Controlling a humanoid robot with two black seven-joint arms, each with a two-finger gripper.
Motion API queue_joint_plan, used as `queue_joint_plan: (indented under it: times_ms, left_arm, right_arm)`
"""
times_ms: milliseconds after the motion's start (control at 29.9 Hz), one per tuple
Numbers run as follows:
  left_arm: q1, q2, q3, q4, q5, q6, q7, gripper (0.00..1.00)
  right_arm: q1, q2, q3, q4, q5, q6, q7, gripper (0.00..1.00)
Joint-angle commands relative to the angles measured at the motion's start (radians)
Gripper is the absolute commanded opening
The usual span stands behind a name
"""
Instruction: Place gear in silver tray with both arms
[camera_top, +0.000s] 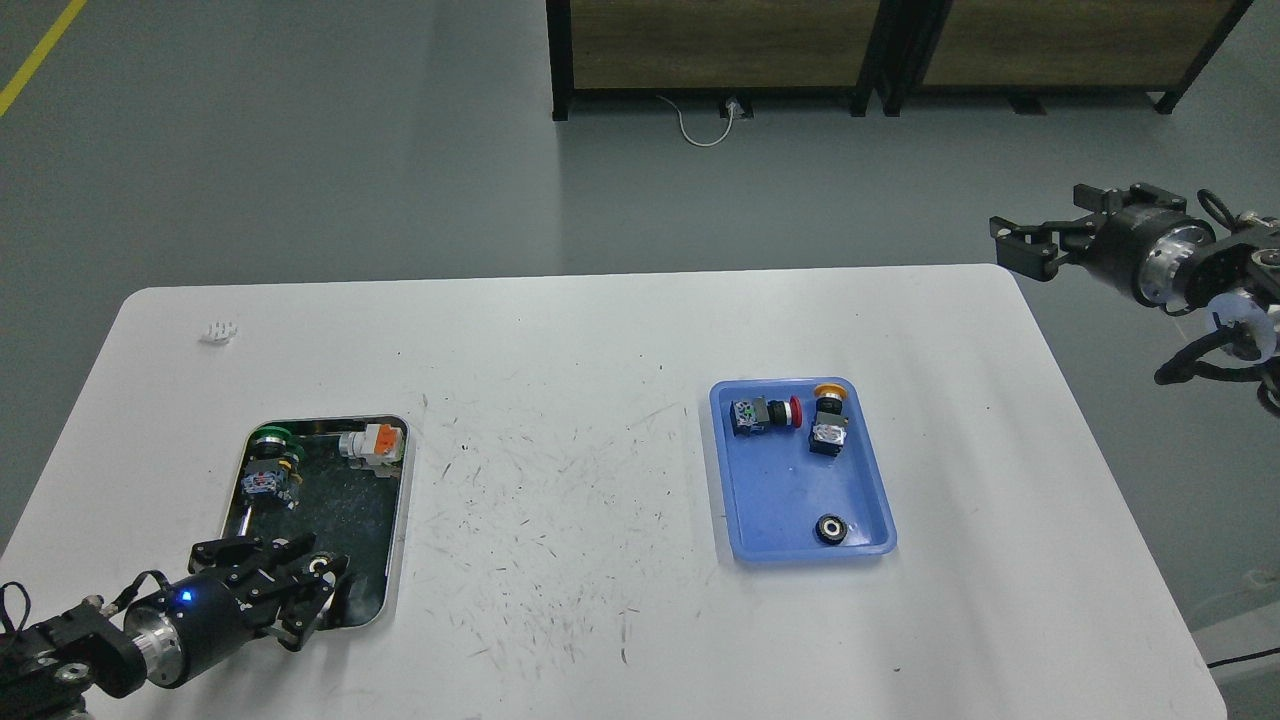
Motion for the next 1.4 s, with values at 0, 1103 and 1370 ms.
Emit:
queue_joint_plan:
  times_ms: [0, 1103, 1370]
  left_arm:
    - [-0.001, 0.001, -0.015, 0.000, -0.047, 0.021, 0.000, 0.95]
    - [-0.059, 0.183, -0.257, 0.058, -0.176, 0.002, 0.041, 0.98]
    - [-0.057, 0.191, -0.257, 0.083, -0.182, 0.001, 0.038, 0.98]
  right_arm:
    - [-0.027, 0.002, -0.017, 0.060, 0.000, 0.005, -0.009, 0.99]
    - [-0.131, 0.037, -0.379, 0.459, 0.127, -0.026, -0.242, 0.99]
    - [-0.166, 0.072, -0.393, 0.446, 0.103, -0.060, -0.247, 0.98]
